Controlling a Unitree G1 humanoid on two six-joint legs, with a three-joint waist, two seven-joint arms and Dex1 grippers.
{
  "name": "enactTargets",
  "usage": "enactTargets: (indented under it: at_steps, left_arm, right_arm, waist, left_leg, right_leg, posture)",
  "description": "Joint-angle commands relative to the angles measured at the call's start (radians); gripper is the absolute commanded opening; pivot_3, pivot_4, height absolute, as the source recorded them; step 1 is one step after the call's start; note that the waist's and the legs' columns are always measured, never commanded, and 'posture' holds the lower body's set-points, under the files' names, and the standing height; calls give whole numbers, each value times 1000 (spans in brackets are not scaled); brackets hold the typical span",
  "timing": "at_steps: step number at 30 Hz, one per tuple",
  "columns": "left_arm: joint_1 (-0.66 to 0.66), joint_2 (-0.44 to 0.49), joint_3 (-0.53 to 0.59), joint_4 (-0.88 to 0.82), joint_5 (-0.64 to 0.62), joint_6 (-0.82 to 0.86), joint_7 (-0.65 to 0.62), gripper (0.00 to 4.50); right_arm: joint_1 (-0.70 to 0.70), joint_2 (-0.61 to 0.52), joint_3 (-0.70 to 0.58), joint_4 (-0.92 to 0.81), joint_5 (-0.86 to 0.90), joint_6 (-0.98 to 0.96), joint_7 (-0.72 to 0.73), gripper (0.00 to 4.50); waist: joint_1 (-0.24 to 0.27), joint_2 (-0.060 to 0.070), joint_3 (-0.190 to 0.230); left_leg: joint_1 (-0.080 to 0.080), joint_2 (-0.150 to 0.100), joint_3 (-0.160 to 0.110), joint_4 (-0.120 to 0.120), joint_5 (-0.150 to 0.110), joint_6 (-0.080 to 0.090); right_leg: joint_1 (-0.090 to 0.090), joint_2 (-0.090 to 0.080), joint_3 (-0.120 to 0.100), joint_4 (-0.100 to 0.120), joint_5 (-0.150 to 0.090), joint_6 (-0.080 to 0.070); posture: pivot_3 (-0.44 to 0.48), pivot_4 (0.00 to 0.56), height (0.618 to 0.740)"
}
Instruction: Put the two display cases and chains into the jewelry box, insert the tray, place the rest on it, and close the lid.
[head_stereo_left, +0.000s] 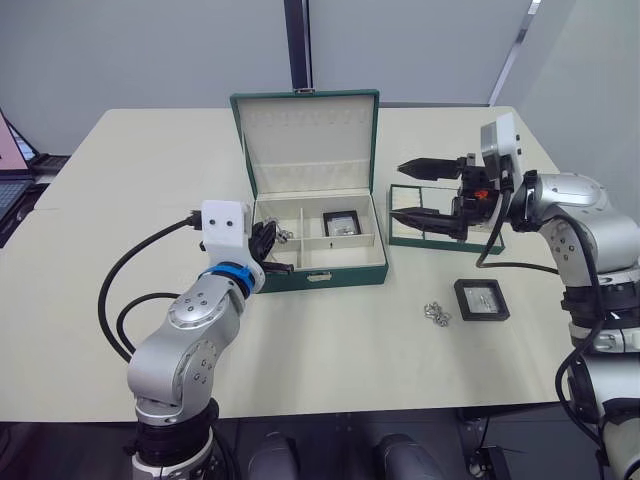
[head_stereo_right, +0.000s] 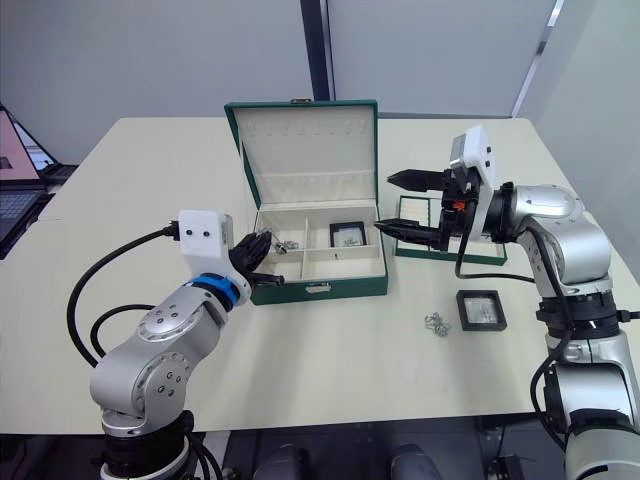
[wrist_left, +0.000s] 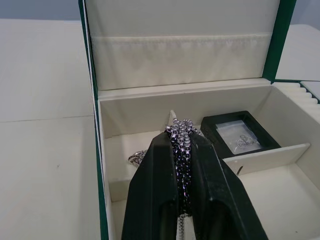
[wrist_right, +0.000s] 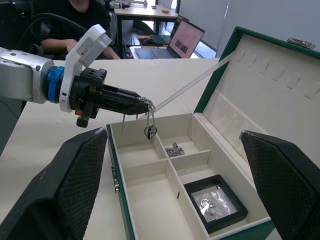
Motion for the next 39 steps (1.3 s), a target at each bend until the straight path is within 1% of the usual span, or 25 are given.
enactTargets:
  at_steps: [1, 11, 24, 26, 31, 35, 38, 39]
  left_arm:
    - [9, -3, -15, 0, 18, -43, -14, 4]
    - [67, -17, -30, 23, 46, -65, -18, 4]
    - [47, -31, -23, 45, 58, -63, -30, 4]
    - [43, -33, -21, 47, 59, -64, -30, 722]
    - [39, -29, -22, 48, 58, -72, -45, 2124]
    - [38, -28, -16, 46, 60, -76, -53, 3462]
    - [38, -21, -7, 46, 54, -80, -68, 4379]
    - [37, -18, -4, 48, 53, -82, -72, 4483]
  right_arm:
    - [-2, -23, -40, -55, 28, 12, -10, 4500]
    - [-4, -28, -35, -51, 34, 15, -19, 4500]
    - [5, -27, -33, -54, 36, 12, -18, 4500]
    - [5, -28, -33, -56, 36, 12, -19, 4500]
    - [8, -29, -34, -68, 41, 17, -18, 4500]
    - [14, -32, -36, -75, 50, 27, -14, 4500]
    - [18, -40, -44, -83, 67, 43, -6, 4500]
    - [19, -43, -45, -85, 69, 46, -2, 4500]
  waist:
    - [1, 0, 0]
    - [1, 0, 0]
    - [1, 0, 0]
    - [1, 0, 0]
    - [1, 0, 0]
    - [1, 0, 0]
    - [1, 0, 0]
    - [1, 0, 0]
  left_leg:
    - [0, 0, 0, 0, 0, 0]
    - [0, 0, 0, 0, 0, 0]
    - [0, 0, 0, 0, 0, 0]
    - [0, 0, 0, 0, 0, 0]
    - [0, 0, 0, 0, 0, 0]
    - [0, 0, 0, 0, 0, 0]
    - [0, 0, 0, 0, 0, 0]
    - [0, 0, 0, 0, 0, 0]
  right_leg:
    - [0, 0, 0, 0, 0, 0]
    - [0, 0, 0, 0, 0, 0]
    - [0, 0, 0, 0, 0, 0]
    - [0, 0, 0, 0, 0, 0]
    - [0, 0, 0, 0, 0, 0]
    - [0, 0, 0, 0, 0, 0]
    - [0, 0, 0, 0, 0, 0]
    - [0, 0, 0, 0, 0, 0]
  posture:
    - [0, 150, 740]
    - [0, 150, 740]
    - [0, 150, 740]
    - [0, 150, 740]
    - [0, 150, 740]
    - [0, 150, 740]
    - [0, 150, 740]
    - [0, 150, 740]
